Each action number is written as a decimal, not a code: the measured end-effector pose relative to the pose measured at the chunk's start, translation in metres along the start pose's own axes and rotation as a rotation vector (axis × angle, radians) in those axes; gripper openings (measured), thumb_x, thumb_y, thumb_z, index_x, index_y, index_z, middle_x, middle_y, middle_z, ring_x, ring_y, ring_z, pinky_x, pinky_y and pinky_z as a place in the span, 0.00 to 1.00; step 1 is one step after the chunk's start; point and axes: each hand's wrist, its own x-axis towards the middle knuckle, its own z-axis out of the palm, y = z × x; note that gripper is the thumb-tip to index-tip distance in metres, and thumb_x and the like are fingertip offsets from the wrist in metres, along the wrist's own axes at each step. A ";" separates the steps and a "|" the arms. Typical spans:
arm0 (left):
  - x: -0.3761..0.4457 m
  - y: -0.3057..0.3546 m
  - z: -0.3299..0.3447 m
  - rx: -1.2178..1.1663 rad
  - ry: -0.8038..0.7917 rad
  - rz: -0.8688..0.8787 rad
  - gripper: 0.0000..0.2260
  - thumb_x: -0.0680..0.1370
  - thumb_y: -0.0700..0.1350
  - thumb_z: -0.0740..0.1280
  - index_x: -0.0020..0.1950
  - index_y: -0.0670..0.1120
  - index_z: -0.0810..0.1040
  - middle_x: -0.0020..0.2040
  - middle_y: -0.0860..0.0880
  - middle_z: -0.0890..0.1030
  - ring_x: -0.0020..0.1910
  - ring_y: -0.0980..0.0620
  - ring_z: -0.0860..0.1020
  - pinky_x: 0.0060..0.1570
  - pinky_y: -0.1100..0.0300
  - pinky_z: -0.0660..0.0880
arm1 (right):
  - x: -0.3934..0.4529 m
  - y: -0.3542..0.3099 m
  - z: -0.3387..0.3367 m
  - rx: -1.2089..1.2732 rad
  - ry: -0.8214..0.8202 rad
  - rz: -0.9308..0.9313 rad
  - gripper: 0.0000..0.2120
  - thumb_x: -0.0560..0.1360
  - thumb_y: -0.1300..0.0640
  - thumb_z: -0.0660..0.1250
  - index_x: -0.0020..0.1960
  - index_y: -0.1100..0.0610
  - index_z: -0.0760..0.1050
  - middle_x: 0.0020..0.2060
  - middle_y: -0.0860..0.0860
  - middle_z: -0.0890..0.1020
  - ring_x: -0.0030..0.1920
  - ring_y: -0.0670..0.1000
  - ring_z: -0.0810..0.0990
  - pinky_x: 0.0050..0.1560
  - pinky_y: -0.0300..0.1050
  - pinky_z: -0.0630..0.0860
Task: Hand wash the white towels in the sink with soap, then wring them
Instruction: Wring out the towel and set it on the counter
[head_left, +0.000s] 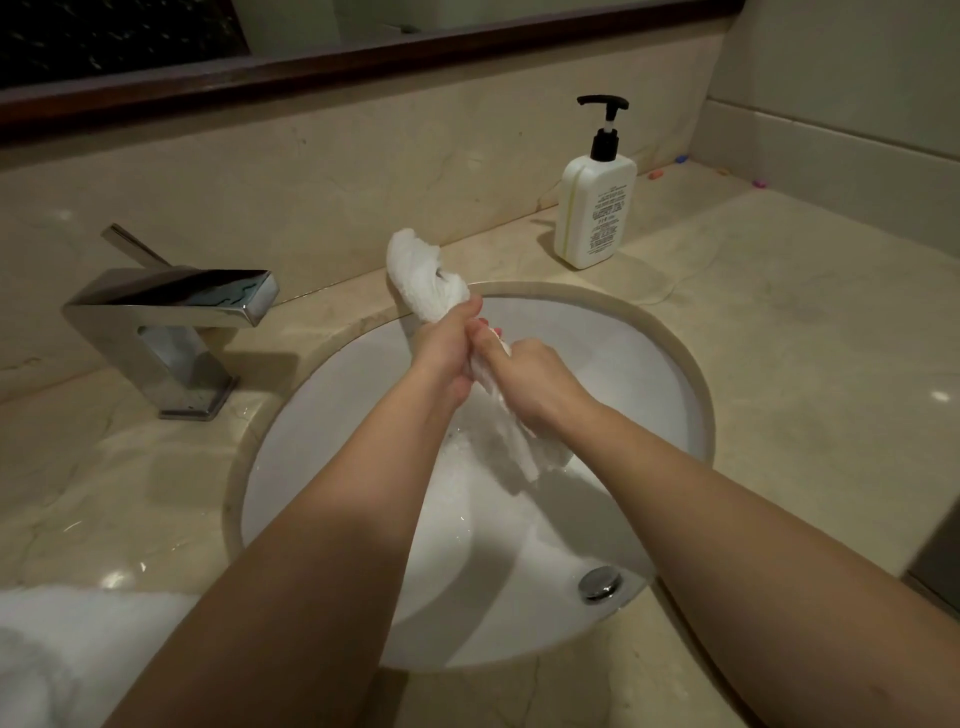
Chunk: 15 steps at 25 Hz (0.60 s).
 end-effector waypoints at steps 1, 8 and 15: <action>-0.003 0.001 0.001 0.011 -0.021 -0.002 0.09 0.81 0.48 0.70 0.48 0.42 0.78 0.34 0.48 0.79 0.30 0.54 0.81 0.34 0.60 0.80 | -0.001 0.002 -0.002 0.102 -0.058 0.033 0.32 0.76 0.29 0.58 0.42 0.59 0.77 0.31 0.51 0.79 0.32 0.49 0.78 0.36 0.43 0.70; -0.011 0.004 -0.016 -0.337 -0.370 -0.047 0.28 0.78 0.55 0.65 0.72 0.38 0.71 0.61 0.40 0.80 0.59 0.42 0.80 0.70 0.50 0.67 | 0.000 -0.002 -0.023 0.846 -0.433 0.244 0.17 0.76 0.43 0.65 0.48 0.58 0.75 0.27 0.50 0.75 0.22 0.45 0.72 0.24 0.36 0.70; -0.010 0.009 -0.011 -0.246 -0.306 -0.080 0.15 0.78 0.55 0.68 0.44 0.43 0.80 0.39 0.47 0.82 0.40 0.49 0.82 0.45 0.53 0.80 | -0.005 -0.006 -0.005 0.750 -0.365 0.143 0.22 0.77 0.31 0.58 0.59 0.45 0.78 0.39 0.48 0.84 0.32 0.45 0.82 0.32 0.37 0.76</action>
